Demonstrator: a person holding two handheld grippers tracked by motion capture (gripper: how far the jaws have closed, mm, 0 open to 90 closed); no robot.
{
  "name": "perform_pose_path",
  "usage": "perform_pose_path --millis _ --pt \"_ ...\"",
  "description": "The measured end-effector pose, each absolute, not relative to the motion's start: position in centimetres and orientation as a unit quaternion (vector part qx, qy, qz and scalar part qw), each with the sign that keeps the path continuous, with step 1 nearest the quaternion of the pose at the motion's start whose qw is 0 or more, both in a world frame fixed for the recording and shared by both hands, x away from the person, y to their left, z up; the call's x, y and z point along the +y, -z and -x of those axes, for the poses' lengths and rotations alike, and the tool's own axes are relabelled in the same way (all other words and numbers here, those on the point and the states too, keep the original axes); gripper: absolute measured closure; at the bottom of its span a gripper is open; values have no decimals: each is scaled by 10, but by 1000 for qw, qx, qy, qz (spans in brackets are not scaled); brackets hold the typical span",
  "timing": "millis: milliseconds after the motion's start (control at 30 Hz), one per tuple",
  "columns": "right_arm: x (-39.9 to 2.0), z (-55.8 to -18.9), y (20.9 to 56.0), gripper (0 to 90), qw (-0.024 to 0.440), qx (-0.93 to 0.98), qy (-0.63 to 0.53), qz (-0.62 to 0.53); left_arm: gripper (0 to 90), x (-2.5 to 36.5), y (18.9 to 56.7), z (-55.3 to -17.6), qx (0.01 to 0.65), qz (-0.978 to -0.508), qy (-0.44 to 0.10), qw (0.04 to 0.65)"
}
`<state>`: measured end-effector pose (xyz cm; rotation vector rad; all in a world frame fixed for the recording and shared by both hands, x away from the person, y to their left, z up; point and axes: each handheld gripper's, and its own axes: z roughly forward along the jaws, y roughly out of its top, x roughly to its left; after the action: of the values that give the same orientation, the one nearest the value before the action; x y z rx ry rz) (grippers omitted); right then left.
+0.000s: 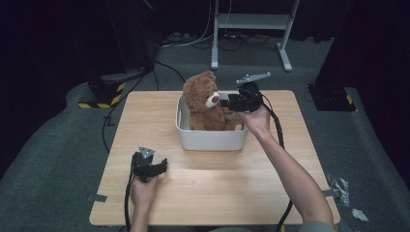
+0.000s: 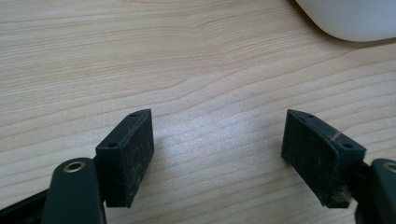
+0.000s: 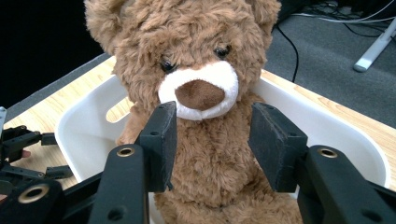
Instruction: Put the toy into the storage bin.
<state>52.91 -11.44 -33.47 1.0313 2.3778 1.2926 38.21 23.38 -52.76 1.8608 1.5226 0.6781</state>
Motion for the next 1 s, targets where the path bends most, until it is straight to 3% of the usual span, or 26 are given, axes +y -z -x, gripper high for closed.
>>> perform_pose_path --millis 1000 --pt "-140 -517 316 503 145 801 -462 -352 251 234 528 -382 578 -707 -257 316"
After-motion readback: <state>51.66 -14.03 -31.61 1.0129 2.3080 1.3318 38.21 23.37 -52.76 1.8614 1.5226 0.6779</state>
